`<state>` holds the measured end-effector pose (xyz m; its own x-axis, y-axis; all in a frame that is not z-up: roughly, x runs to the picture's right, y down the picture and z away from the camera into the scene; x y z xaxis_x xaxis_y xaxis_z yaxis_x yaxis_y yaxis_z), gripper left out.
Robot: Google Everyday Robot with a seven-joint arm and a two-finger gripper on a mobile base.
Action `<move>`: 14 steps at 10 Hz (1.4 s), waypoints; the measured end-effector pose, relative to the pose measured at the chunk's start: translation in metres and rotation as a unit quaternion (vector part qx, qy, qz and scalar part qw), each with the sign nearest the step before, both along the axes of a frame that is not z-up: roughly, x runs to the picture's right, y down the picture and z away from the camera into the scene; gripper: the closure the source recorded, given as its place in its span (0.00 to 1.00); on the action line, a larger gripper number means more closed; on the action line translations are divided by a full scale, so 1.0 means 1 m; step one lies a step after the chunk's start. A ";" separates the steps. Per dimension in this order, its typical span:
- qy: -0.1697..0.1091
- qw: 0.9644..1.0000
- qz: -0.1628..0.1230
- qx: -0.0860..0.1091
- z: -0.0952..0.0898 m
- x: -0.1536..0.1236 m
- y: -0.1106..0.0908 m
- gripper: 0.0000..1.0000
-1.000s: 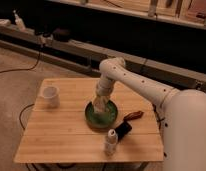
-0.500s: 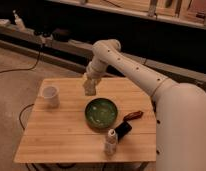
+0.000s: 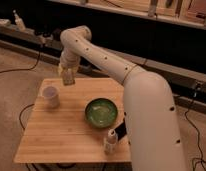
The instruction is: Place the white sponge in the ceramic cup
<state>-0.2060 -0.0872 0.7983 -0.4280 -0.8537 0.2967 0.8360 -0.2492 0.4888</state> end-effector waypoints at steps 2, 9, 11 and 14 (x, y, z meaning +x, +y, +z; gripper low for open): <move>-0.003 0.999 -0.041 0.002 0.004 -0.040 0.013 0.66; -0.021 0.994 -0.099 -0.029 0.023 -0.085 0.032 0.20; -0.028 0.993 -0.109 -0.037 0.020 -0.093 0.040 0.20; -0.027 0.992 -0.117 -0.035 0.020 -0.097 0.044 0.20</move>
